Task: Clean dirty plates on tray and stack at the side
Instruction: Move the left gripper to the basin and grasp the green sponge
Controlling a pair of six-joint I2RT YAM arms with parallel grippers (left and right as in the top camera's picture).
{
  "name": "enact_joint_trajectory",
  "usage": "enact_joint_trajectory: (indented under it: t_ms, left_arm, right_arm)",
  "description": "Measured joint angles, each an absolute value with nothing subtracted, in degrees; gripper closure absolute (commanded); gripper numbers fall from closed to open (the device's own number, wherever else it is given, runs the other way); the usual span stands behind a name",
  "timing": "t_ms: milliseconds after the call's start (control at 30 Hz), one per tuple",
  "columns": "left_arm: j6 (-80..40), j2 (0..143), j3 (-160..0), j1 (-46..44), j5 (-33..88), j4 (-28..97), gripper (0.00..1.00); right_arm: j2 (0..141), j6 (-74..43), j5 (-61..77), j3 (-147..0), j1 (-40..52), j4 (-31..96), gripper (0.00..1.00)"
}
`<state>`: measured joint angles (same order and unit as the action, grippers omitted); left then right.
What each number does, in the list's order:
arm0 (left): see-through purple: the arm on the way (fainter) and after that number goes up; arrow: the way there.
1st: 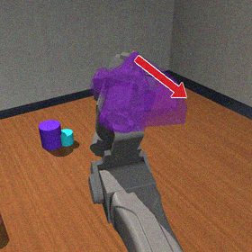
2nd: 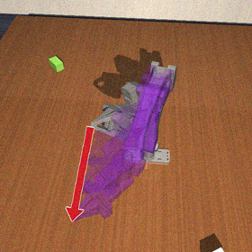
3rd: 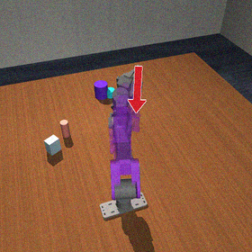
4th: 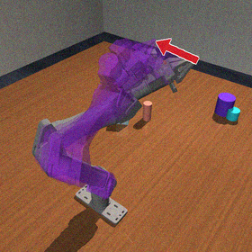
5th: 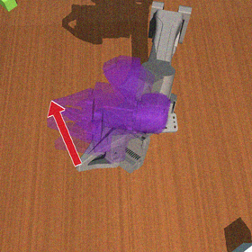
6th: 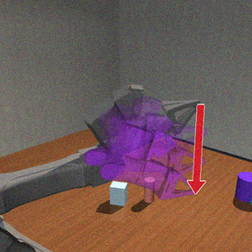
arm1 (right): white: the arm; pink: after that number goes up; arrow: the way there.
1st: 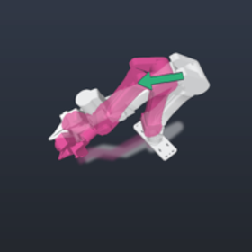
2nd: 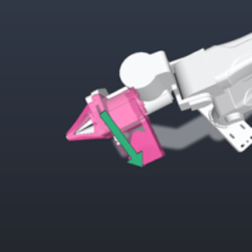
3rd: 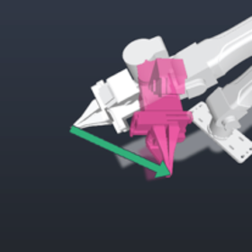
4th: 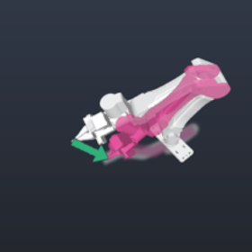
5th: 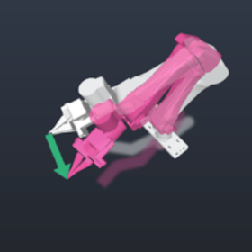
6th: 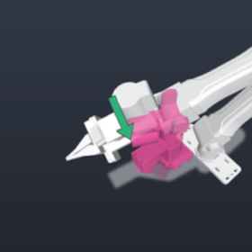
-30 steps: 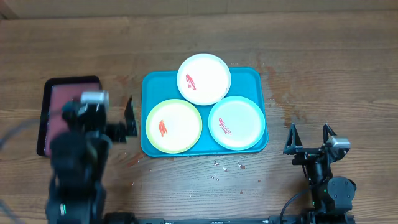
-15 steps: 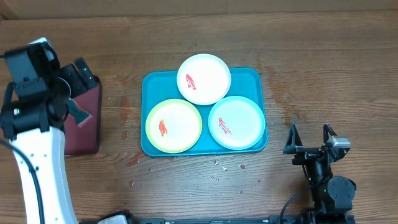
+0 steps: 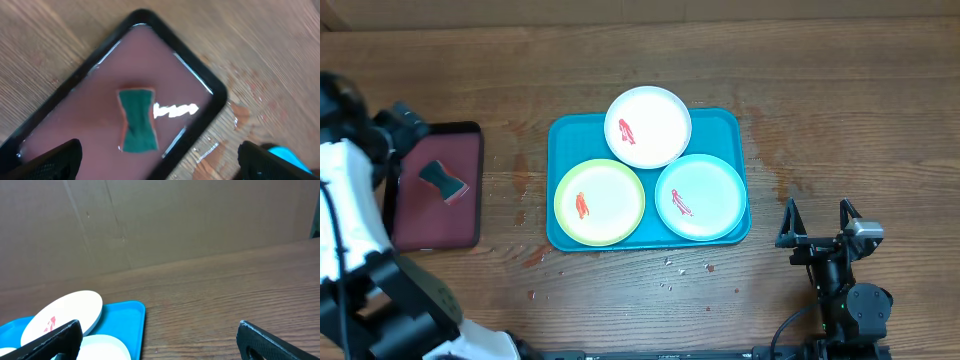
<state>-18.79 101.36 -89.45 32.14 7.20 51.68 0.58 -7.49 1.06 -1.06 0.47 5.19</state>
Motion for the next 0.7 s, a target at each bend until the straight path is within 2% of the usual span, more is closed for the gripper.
enact_joint_trajectory:
  t_ms: [100,300,367,467,700]
  left_arm:
    - [-19.4,105.3,-89.7,35.2,11.0,53.1,0.00]
    - [-19.9,112.1,-89.7,34.6,13.2,55.3,0.00]
    - [-22.4,113.9,-89.7,33.8,10.2,55.8,0.00]
    - [-27.8,116.6,-89.7,31.8,2.4,55.1,0.09]
    - [-30.0,121.2,-89.8,28.9,-4.6,47.6,0.04]
  right_arm:
    - [0.6,-7.5,1.1,-1.1,0.5,5.2,0.00]
    - [0.6,-7.5,1.1,-1.0,0.5,5.2,0.00]
    - [0.6,-7.5,1.1,-1.1,0.5,5.2,0.00]
    - [0.6,-7.4,1.1,-1.0,0.5,5.2,0.00]
    - [0.6,-7.5,1.1,-1.0,0.5,5.2,0.00]
